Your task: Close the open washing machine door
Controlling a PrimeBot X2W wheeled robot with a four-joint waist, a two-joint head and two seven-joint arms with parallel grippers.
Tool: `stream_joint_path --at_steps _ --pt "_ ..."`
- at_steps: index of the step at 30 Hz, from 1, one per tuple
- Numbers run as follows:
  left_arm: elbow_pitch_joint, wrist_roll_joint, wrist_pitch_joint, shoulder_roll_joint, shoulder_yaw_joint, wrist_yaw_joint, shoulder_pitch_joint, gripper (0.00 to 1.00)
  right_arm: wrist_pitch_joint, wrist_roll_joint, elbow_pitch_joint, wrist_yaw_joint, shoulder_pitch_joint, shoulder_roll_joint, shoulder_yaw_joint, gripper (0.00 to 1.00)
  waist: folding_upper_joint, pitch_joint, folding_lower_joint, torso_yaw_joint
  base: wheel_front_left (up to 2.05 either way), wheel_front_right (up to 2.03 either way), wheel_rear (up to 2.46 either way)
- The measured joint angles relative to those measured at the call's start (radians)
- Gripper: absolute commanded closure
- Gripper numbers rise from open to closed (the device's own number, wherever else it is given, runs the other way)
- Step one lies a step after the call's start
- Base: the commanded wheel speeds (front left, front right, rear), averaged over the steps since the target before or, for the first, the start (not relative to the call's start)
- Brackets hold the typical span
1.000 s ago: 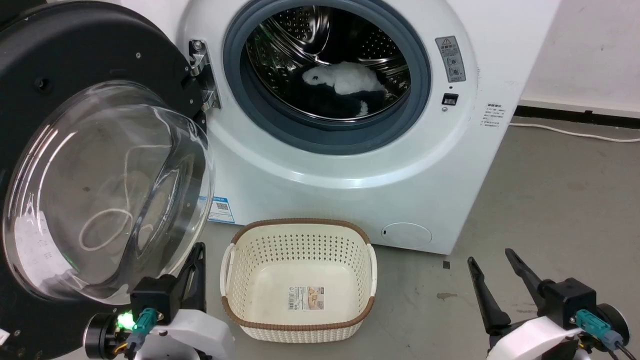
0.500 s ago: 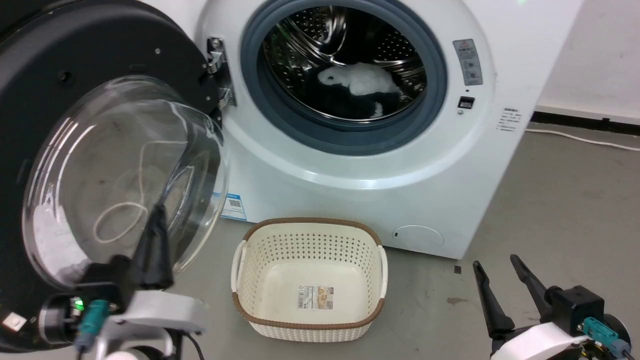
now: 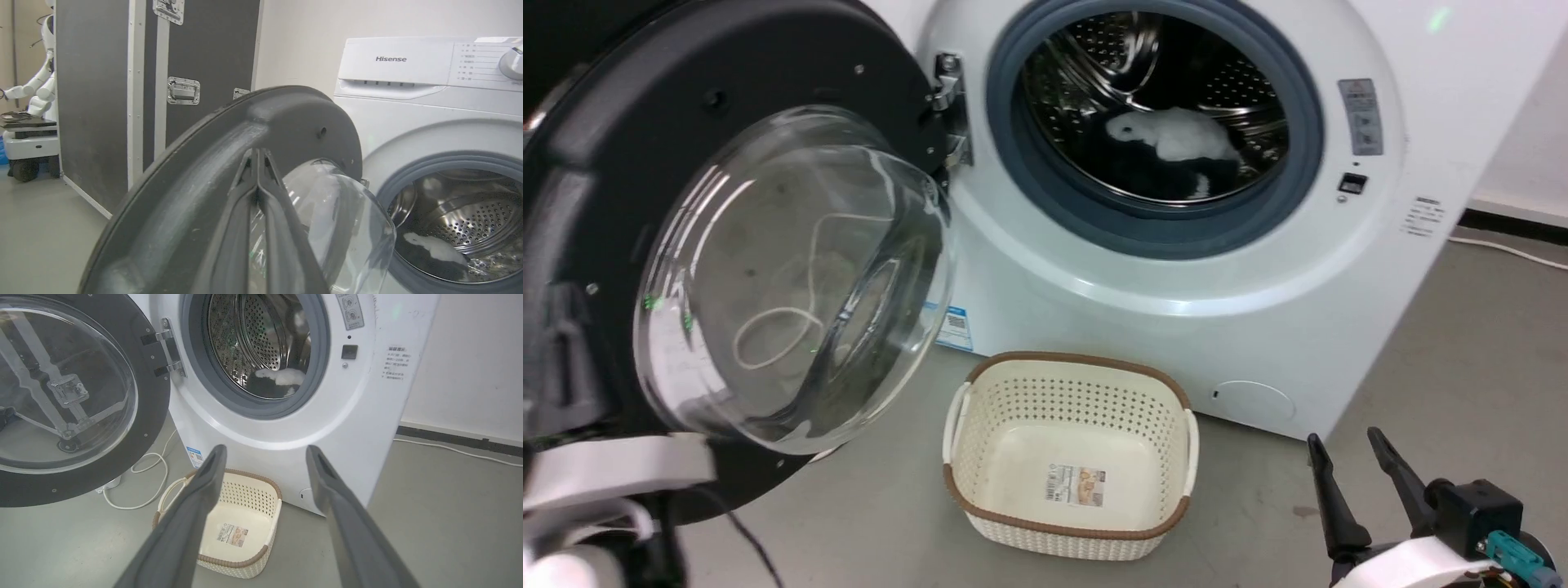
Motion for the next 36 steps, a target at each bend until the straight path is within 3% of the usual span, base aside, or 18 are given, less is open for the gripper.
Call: stream_joint_path --at_steps 9,16,24,36 --pt "0.042 -0.021 -0.019 0.002 0.193 -0.023 -0.034 1.0 -0.018 0.018 0.015 0.0 0.009 0.0 -0.009 0.0 0.0 0.012 0.0 0.059 0.0 0.0 0.0" --pt "0.193 -0.033 -0.009 0.035 0.24 -0.031 -0.052 1.0 -0.034 0.026 0.023 0.0 0.008 0.0 -0.013 0.0 0.0 0.038 0.0 0.095 0.0 0.0 0.0" --pt "0.324 -0.035 0.085 0.122 0.233 -0.046 -0.116 1.0 -0.049 0.026 0.031 0.0 0.007 0.0 -0.021 0.0 0.0 0.082 0.0001 0.115 0.0 0.0 0.0" --pt "0.435 -0.094 0.222 0.235 0.081 -0.065 -0.174 1.0 -0.07 0.035 0.041 0.0 0.006 0.0 -0.032 0.0 0.0 0.115 0.0 0.154 0.0 0.0 0.0"
